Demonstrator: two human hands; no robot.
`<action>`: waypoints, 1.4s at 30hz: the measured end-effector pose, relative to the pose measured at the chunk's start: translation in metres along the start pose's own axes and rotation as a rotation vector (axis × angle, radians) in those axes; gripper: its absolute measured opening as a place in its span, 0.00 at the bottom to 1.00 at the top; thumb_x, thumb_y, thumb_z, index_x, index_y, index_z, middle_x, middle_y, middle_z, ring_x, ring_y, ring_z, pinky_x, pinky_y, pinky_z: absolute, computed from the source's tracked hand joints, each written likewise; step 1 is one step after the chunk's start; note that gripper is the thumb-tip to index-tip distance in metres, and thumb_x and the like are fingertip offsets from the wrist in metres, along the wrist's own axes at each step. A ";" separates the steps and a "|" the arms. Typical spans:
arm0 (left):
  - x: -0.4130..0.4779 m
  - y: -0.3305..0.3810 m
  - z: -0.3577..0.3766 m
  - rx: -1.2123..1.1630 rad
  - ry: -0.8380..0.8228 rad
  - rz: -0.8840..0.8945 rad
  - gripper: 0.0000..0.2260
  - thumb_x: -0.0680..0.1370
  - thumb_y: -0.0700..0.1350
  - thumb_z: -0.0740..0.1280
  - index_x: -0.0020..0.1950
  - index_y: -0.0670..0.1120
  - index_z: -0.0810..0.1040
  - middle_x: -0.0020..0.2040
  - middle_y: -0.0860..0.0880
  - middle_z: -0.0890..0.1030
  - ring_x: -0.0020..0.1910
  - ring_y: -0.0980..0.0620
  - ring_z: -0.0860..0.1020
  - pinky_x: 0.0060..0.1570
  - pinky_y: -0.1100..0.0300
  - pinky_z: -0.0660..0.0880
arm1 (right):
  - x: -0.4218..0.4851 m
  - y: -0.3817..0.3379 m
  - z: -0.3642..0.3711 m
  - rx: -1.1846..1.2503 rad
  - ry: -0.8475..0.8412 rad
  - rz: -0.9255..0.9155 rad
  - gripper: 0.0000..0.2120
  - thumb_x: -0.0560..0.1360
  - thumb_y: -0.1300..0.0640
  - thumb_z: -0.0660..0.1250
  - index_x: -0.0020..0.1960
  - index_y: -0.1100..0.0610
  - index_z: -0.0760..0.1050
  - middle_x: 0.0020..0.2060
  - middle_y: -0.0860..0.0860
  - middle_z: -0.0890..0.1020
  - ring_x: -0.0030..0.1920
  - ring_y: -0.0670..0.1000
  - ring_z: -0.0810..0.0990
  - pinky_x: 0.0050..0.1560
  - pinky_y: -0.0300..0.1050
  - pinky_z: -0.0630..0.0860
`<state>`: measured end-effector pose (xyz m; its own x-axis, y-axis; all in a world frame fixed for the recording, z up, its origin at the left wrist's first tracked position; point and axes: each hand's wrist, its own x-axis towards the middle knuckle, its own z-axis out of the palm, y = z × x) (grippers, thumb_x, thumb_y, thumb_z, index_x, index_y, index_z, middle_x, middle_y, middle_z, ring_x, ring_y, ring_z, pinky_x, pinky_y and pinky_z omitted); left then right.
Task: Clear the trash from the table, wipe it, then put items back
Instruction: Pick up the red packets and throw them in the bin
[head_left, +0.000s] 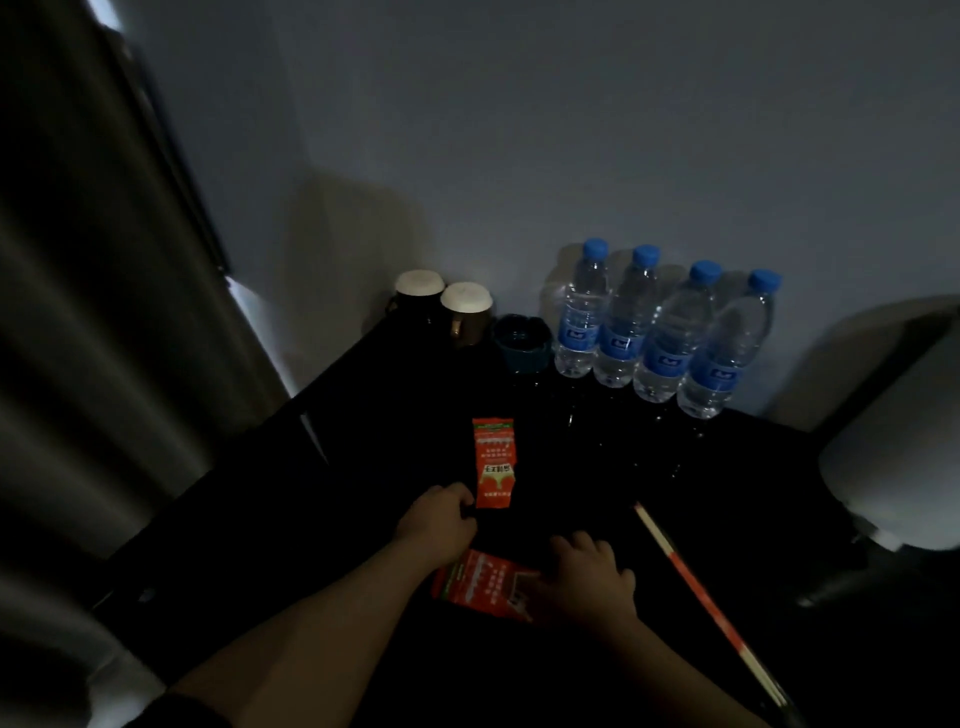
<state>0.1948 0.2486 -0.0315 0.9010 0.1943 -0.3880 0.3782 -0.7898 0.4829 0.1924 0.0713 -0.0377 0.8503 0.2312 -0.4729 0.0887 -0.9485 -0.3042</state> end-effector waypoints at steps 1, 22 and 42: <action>0.007 0.002 -0.001 -0.017 -0.015 0.026 0.16 0.80 0.47 0.61 0.69 0.50 0.68 0.66 0.46 0.69 0.61 0.48 0.73 0.57 0.55 0.75 | 0.001 -0.002 -0.001 -0.021 -0.011 0.011 0.26 0.75 0.42 0.61 0.71 0.47 0.63 0.68 0.49 0.64 0.70 0.53 0.60 0.66 0.57 0.60; 0.057 -0.031 -0.002 0.358 0.025 0.445 0.11 0.82 0.48 0.56 0.60 0.50 0.75 0.64 0.56 0.71 0.63 0.54 0.69 0.60 0.58 0.66 | 0.009 -0.004 -0.011 0.132 -0.001 0.199 0.19 0.77 0.49 0.64 0.66 0.51 0.68 0.64 0.50 0.69 0.67 0.51 0.65 0.64 0.49 0.67; 0.068 -0.017 0.006 -0.104 0.011 -0.122 0.21 0.74 0.45 0.71 0.62 0.43 0.67 0.58 0.43 0.77 0.55 0.44 0.79 0.56 0.47 0.76 | 0.001 -0.006 0.004 0.193 0.098 0.162 0.16 0.77 0.52 0.64 0.64 0.52 0.70 0.63 0.50 0.72 0.67 0.50 0.65 0.62 0.41 0.67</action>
<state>0.2478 0.2720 -0.0709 0.8489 0.2919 -0.4406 0.5046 -0.6956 0.5113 0.1904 0.0780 -0.0390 0.8923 0.0486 -0.4488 -0.1453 -0.9103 -0.3875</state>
